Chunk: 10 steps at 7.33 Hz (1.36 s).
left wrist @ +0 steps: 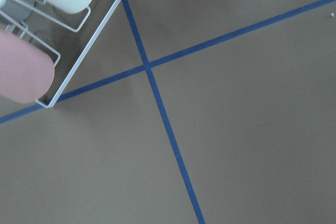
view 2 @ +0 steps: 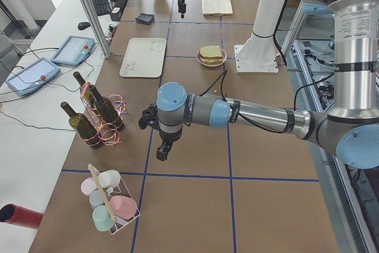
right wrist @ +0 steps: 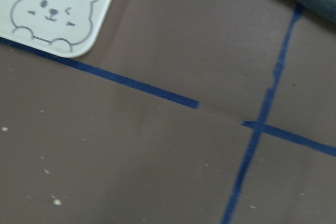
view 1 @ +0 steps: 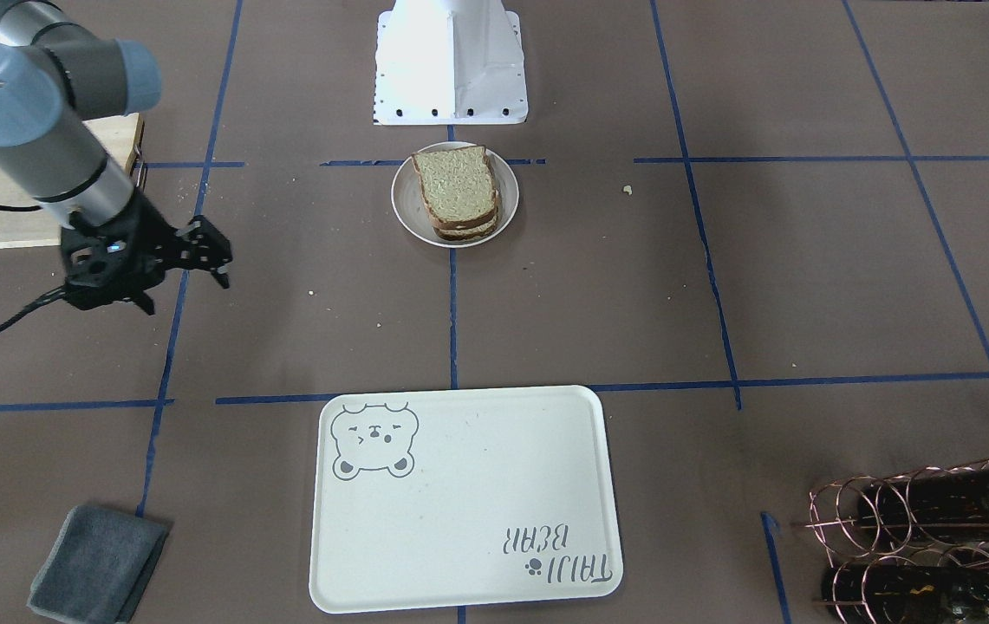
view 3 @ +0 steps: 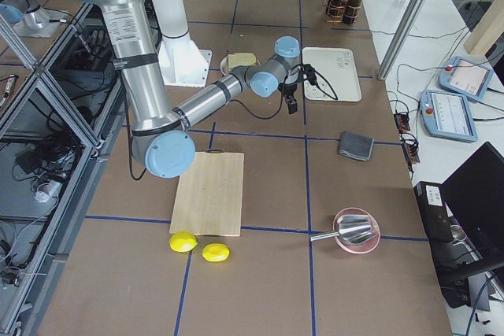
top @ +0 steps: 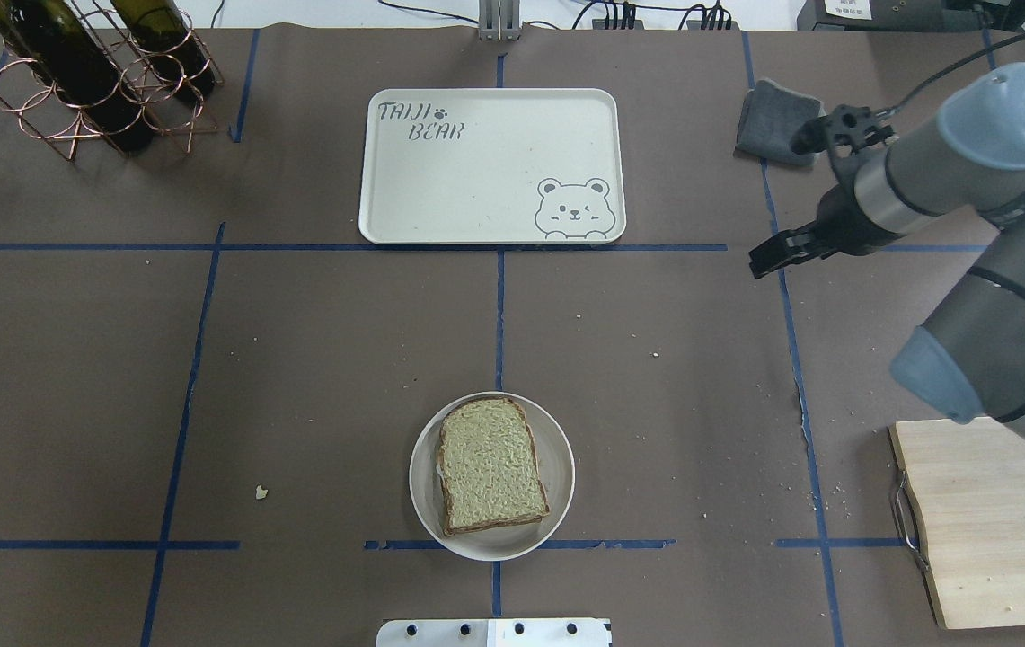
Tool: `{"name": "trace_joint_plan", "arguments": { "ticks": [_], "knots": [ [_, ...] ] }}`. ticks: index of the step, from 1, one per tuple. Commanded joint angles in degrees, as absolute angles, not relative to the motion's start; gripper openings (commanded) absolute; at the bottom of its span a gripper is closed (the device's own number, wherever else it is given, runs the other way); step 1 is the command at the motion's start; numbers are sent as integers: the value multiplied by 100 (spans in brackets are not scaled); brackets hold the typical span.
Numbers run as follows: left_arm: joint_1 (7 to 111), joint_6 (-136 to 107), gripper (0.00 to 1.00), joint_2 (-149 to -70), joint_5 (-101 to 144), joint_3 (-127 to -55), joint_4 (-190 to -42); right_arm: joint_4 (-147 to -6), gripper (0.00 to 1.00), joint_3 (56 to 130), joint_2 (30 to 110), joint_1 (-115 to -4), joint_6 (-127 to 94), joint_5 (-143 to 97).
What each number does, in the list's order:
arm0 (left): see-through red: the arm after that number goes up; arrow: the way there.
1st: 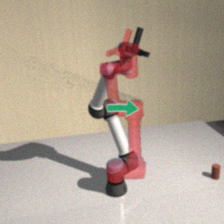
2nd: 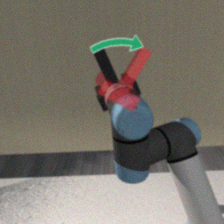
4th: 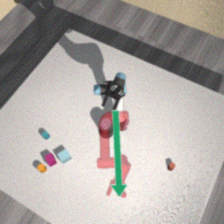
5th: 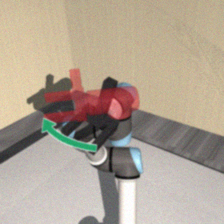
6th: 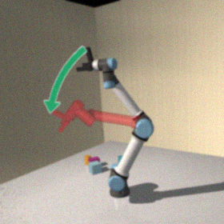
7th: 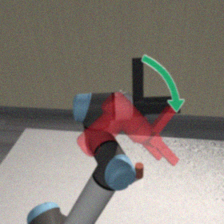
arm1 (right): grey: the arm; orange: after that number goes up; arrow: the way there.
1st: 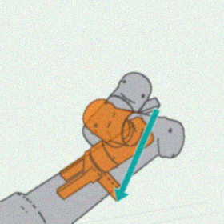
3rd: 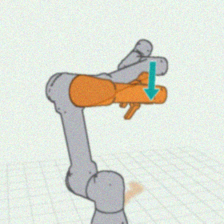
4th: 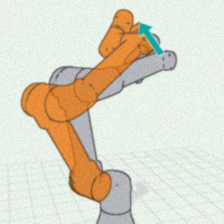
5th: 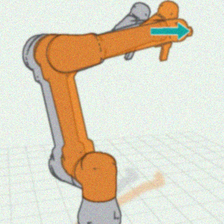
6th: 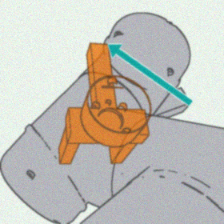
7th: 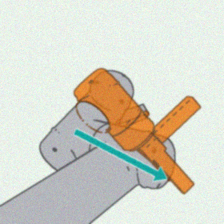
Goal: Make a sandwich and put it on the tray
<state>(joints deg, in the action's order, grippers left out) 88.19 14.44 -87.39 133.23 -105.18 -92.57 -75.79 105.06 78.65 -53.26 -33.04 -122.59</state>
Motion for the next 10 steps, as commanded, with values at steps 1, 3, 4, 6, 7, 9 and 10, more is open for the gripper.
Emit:
{"name": "trace_joint_plan", "arguments": {
  "ticks": [1,3,4,6,7,9,10],
  "knots": [
    [8815,1433,100,-9105,13385,-10651,-9893,-7593,100,10529,8926,-6559,-1879,-12793],
    [8772,569,100,-9229,13796,-10634,-11175,-7576,100,10555,9953,-7694,-865,-13428],
    [8632,49,100,-9342,14190,-10600,-11145,-7602,100,10512,10236,-8143,-487,-13421],
    [7827,-702,100,-9404,14177,-11045,-11302,-8475,100,10564,10362,-8848,775,-13403],
    [7474,-851,100,-9404,14412,-11178,-11590,-9003,100,10599,10354,-9199,1417,-13290],
    [6438,-2156,100,-9404,14093,-11460,-11619,-9238,100,10539,10589,-9229,1582,-12729],
    [5851,-3110,100,-9404,13523,-11548,-11828,-9237,100,10529,10634,-9229,1539,-12779]
  ]
}}
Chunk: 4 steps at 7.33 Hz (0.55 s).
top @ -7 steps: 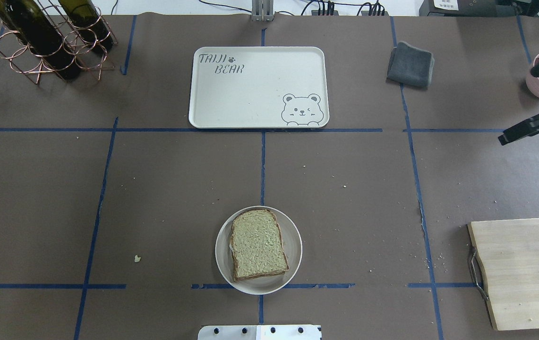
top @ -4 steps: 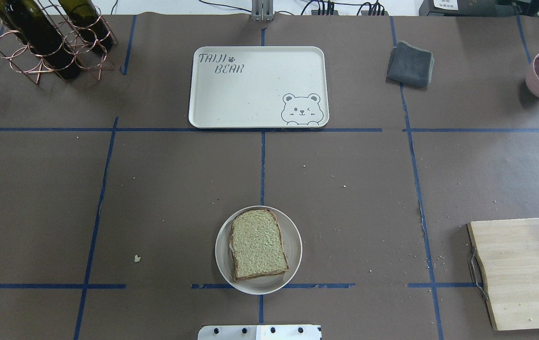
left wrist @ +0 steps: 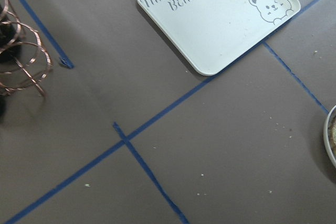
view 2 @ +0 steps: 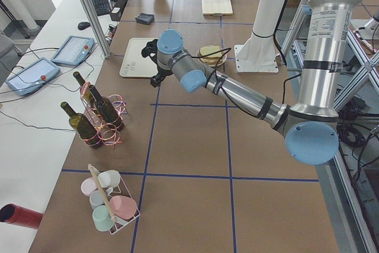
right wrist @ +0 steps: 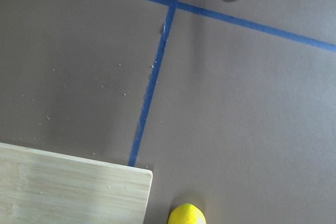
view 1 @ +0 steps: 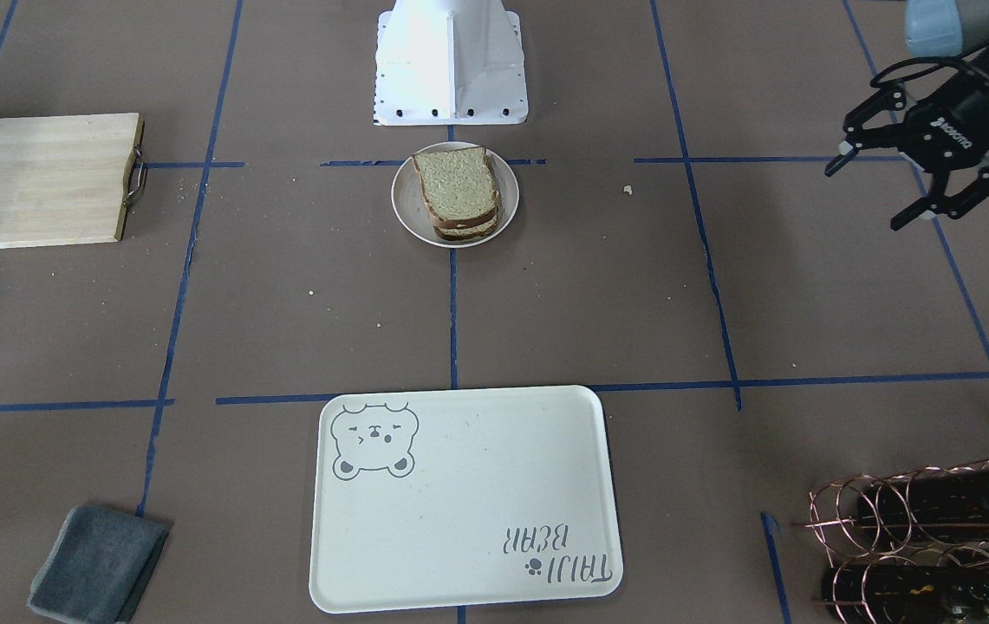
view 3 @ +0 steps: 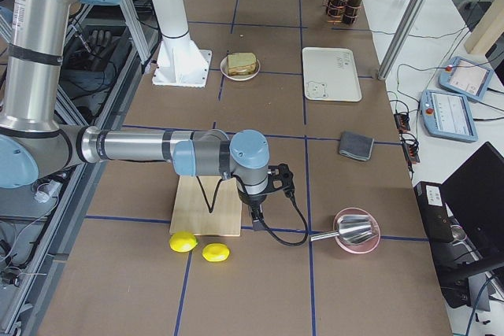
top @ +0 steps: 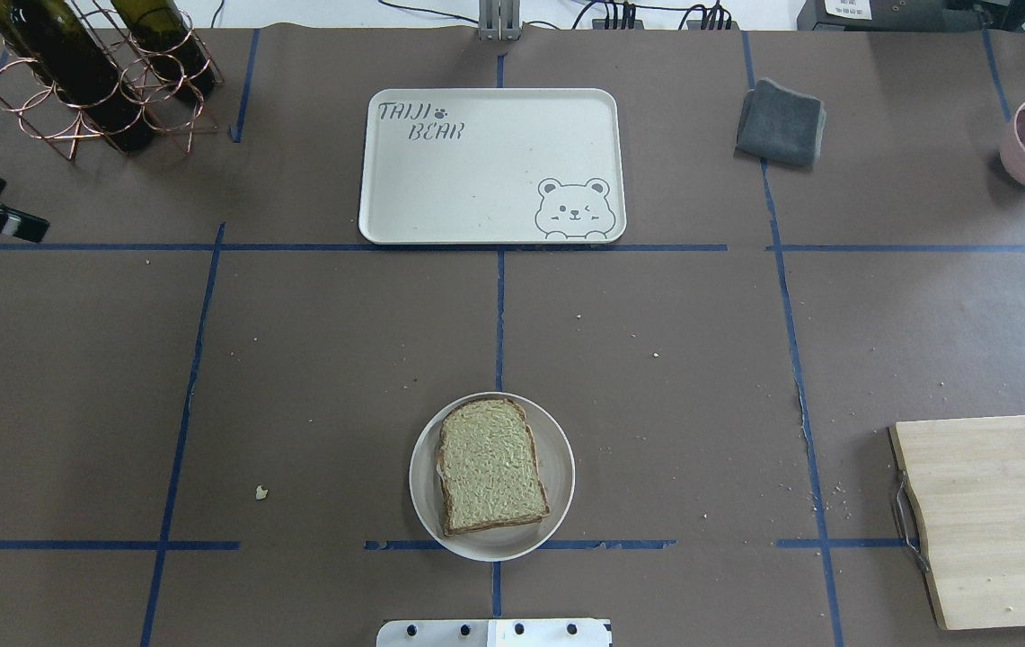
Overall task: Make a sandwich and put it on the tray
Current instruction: 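Reach the left gripper to the white plate rim and grasp it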
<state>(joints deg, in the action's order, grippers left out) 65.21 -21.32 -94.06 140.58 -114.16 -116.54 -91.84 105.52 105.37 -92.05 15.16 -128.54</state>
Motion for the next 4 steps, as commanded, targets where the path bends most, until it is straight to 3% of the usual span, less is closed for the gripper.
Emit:
{"name": "trace_joint_plan", "arguments": {
  "ticks": [1,4],
  "knots": [
    [5079,-4765,100,-9526,12987,-11601,-12222,-9237,100,10521,10643,-9229,1547,-12779],
    [2932,-7396,100,-10229,10790,-11532,-12349,-9229,100,10512,10661,-9229,1512,-12762]
  ]
}}
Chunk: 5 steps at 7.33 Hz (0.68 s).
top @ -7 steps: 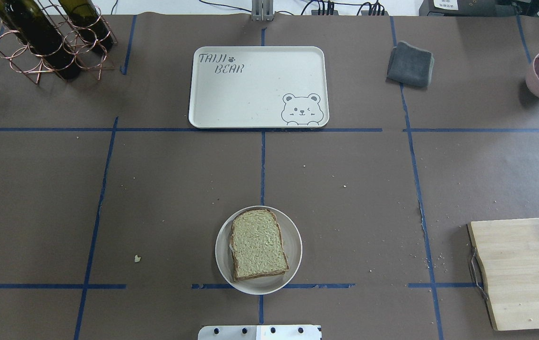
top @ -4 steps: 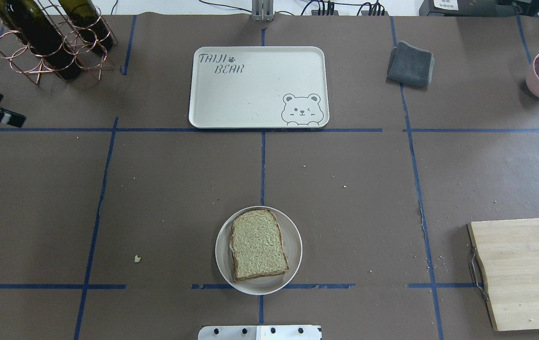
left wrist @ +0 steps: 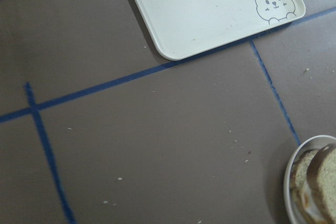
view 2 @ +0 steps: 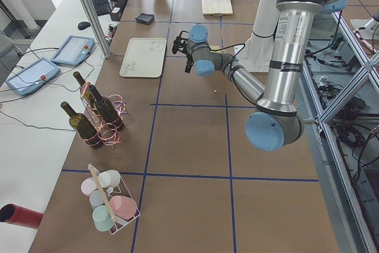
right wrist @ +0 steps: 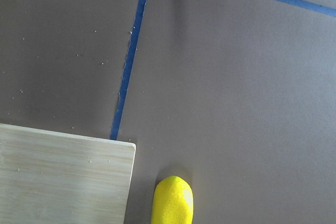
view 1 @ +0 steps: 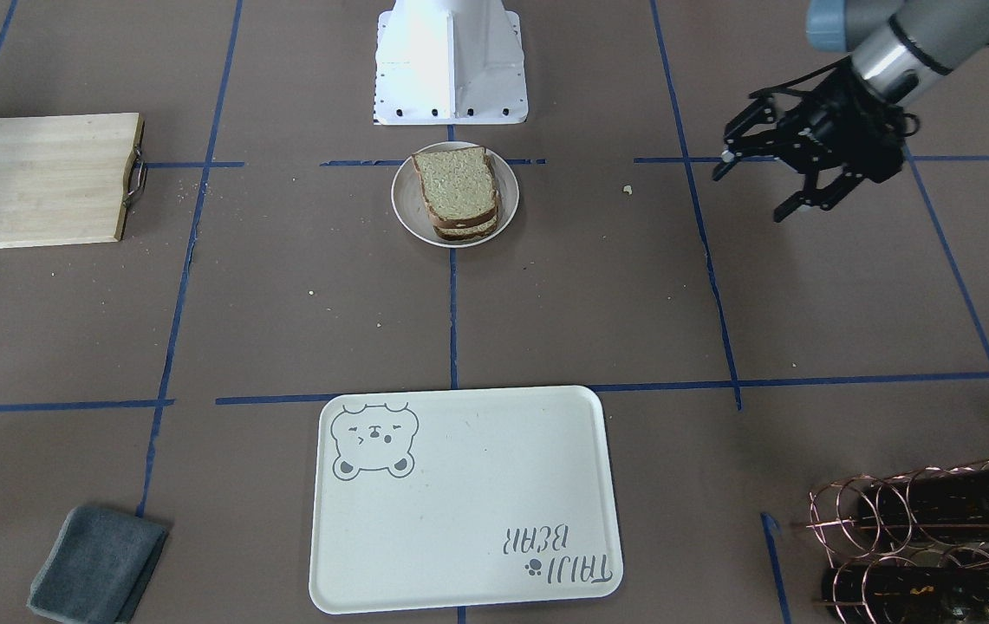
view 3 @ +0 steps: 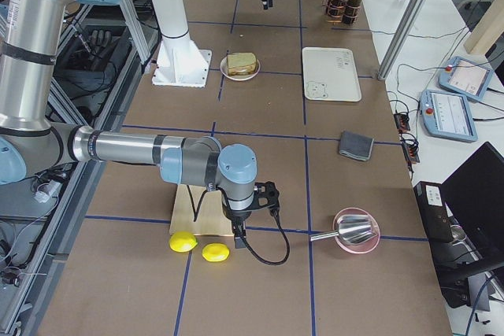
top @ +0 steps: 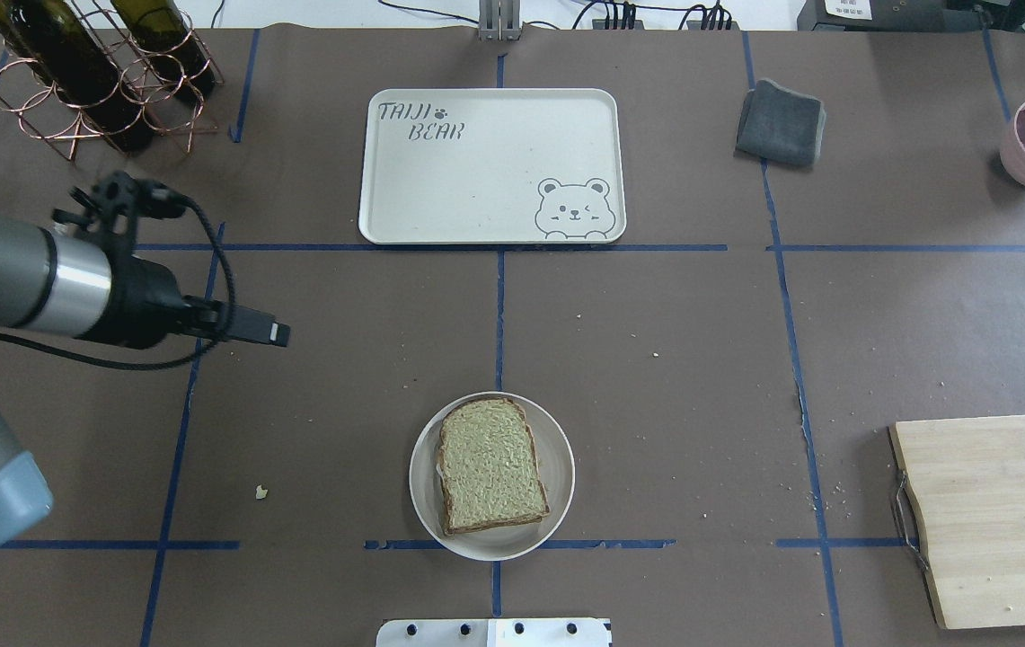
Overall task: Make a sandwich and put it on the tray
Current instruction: 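Reach the left gripper to the white plate rim and grasp it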
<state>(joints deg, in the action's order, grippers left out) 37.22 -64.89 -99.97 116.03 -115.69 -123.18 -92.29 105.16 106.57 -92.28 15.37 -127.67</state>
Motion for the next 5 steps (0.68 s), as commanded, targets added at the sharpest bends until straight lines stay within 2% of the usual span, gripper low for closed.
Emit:
{"name": "trace_joint_plan", "arguments": {
  "ticks": [1,2,4,5],
  "knots": [
    [2657,-7496,100,-10291,10488,-11444,-12340,-9220,100,10512,10661,-9229,1520,-12762],
    [2437,-7950,100,-10501,10172,-11165,-12340,-9220,100,10512,10644,-9229,1494,-12753],
    [2119,-8174,87,-10853,9705,-10576,-12375,-9220,100,10512,10609,-9229,1485,-12753],
    [2083,-8296,83,-10846,9694,-10565,-12401,-9220,100,10503,10600,-9229,1485,-12744]
  ]
}}
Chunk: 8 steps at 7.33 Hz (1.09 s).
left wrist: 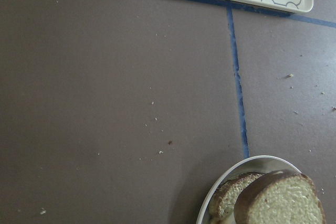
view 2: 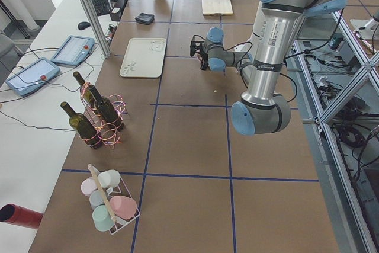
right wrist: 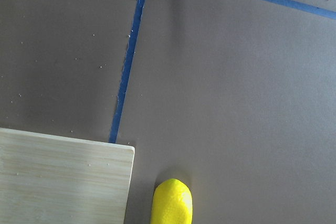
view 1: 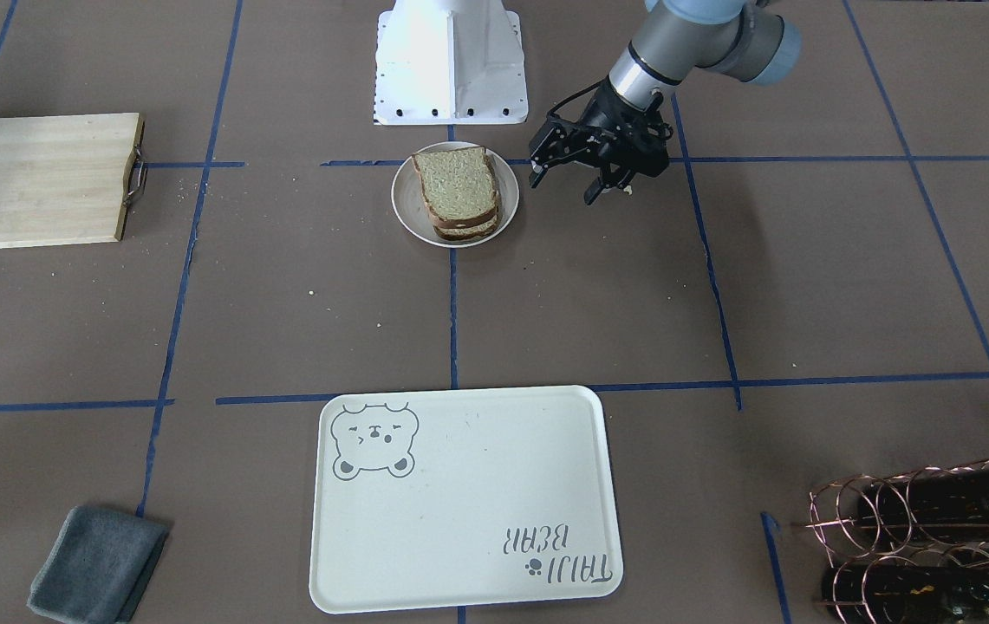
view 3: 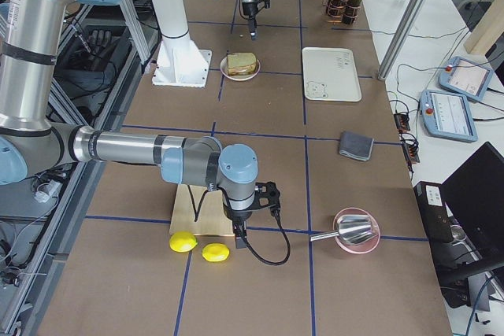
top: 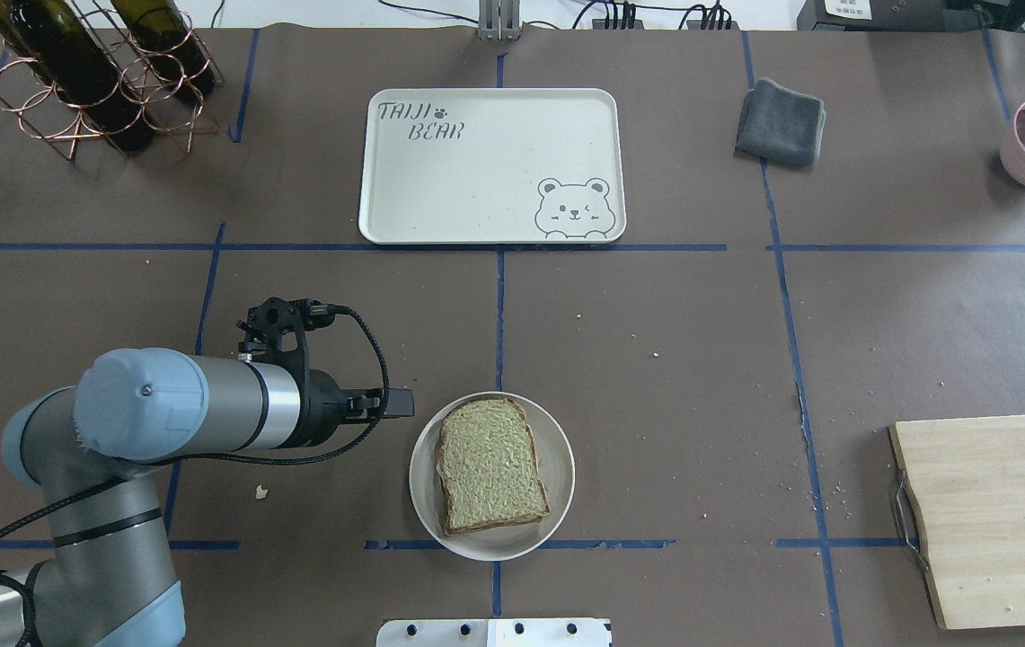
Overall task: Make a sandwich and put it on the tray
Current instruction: 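Reach the left gripper to the white plate rim and grasp it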
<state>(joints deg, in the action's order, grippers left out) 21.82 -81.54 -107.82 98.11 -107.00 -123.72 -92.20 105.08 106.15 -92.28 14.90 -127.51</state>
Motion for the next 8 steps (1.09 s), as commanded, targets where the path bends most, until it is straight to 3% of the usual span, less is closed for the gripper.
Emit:
{"name": "trace_joint_plan", "arguments": {
  "ticks": [1,4,5,6,8],
  "knots": [
    [1970,-8453,81,-10846,9668,-10573,-12410,-9220,100,10503,10600,-9229,1485,-12744],
    [1495,-8665,72,-10837,9378,-10556,-12401,-9229,100,10503,10600,-9229,1485,-12744],
    [1477,-8666,58,-10837,9378,-10556,-12401,-9220,100,10503,10600,-9229,1485,-12744],
    [1416,-8666,52,-10837,9378,-10556,-12401,-9228,100,10503,10600,-9229,1485,-12744],
    [1327,-8666,48,-10846,9378,-10512,-12401,-9229,100,10503,10600,-9229,1485,-12744]
  ]
}}
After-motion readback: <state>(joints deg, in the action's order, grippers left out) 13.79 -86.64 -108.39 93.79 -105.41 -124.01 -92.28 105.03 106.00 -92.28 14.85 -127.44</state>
